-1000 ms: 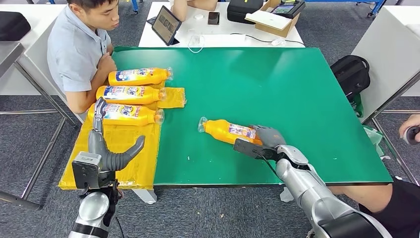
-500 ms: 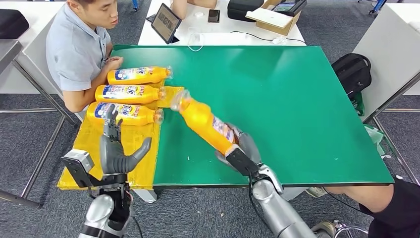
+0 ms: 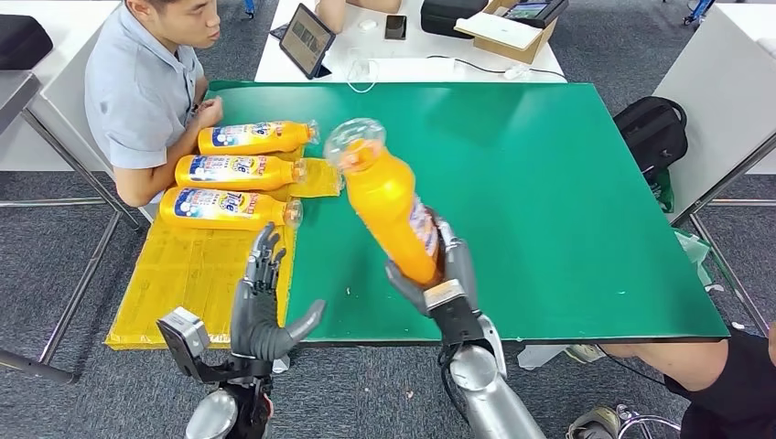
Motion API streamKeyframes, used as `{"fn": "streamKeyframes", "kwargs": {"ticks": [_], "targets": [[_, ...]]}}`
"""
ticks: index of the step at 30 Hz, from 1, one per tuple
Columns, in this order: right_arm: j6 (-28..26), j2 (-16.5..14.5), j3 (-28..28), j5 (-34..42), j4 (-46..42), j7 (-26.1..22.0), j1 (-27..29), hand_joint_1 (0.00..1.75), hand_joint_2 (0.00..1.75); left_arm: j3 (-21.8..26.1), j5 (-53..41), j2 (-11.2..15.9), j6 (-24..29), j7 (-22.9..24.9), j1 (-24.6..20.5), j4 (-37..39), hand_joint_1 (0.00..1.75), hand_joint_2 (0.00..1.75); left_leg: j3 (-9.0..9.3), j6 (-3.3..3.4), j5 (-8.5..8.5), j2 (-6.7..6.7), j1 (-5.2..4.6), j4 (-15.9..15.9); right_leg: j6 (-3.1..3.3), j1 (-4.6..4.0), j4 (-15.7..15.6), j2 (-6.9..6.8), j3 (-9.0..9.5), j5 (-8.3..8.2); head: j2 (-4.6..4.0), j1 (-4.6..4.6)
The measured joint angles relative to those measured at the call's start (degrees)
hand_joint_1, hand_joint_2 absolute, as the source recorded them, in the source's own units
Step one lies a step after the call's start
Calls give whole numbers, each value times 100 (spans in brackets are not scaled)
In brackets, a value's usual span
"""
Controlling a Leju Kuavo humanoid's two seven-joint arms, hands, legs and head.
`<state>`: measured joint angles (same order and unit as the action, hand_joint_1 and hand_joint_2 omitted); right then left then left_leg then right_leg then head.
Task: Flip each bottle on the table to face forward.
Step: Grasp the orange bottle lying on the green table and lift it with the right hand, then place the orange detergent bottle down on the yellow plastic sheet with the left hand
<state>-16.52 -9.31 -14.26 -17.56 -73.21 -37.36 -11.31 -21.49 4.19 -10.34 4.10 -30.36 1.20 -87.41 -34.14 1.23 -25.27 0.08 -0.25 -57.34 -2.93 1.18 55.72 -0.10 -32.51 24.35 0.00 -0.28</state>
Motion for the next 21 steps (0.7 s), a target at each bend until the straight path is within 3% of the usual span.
{"fn": "streamKeyframes", "kwargs": {"ticks": [7, 13, 21], "targets": [[38, -198, -846, -676, 953, 1, -318, 175, 175, -178, -34, 50, -290, -6, -60, -53, 0, 175, -7, -2, 2, -4, 5, 0, 1, -2, 2, -5, -8, 1, 0, -1], [-423, -363, -1465, -1135, 1787, -174, -575, 175, 175, -149, 1012, 119, -1010, 551, -214, -21, 0, 175, -7, -2, 2, -1, 2, -1, 1, 0, 1, -3, -11, 1, 0, -3], [-744, -373, -1977, -1126, 2217, -204, -802, 175, 175, -48, 1468, 237, -1226, 854, -333, 155, 0, 175, -8, -2, 2, 1, 1, -2, 1, 1, 1, -2, -16, 0, 0, -5]]}}
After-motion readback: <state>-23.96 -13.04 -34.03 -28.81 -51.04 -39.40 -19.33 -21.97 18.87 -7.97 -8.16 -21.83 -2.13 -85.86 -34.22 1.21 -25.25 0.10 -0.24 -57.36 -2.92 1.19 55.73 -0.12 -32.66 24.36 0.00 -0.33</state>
